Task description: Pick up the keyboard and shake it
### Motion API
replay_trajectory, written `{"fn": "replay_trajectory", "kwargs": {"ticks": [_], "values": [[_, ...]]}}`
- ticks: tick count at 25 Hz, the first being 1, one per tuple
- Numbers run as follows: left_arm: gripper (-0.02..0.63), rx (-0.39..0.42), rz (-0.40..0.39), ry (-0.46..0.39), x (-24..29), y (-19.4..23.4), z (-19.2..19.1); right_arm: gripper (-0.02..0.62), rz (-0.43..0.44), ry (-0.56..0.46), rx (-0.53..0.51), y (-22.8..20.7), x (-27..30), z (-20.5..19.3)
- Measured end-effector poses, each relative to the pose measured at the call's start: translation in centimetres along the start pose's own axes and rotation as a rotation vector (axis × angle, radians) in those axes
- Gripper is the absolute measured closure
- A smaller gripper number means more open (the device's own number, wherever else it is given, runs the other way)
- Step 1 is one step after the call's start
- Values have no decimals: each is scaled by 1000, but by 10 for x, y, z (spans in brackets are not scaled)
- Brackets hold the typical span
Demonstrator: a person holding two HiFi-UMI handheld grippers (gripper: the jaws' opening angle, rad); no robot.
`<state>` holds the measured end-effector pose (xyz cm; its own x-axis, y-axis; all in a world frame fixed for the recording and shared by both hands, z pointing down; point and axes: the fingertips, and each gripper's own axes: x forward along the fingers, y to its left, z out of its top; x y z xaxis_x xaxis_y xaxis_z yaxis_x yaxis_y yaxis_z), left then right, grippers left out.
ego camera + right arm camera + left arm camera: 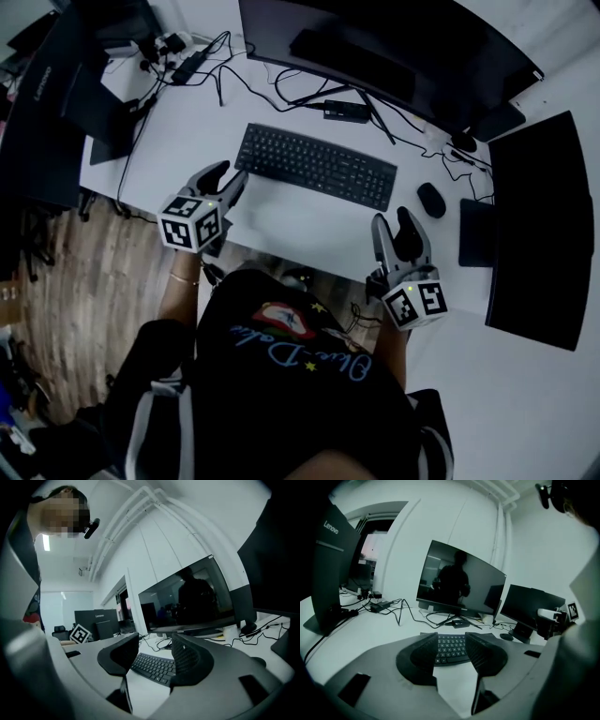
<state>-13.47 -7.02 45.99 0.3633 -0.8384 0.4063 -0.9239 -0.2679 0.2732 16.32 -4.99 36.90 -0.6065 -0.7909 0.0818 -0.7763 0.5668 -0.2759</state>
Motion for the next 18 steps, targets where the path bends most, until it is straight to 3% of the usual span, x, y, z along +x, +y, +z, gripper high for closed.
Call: {"fn": "replay_trajectory", "kwargs": {"ticks": [10,18], "values": [[396,-99,-4,141,55,55,-30,407,16,79,29,-24,29,-12],[372,-207,-49,227,106,95,-43,405,-46,95,47,-39,49,-6]]}}
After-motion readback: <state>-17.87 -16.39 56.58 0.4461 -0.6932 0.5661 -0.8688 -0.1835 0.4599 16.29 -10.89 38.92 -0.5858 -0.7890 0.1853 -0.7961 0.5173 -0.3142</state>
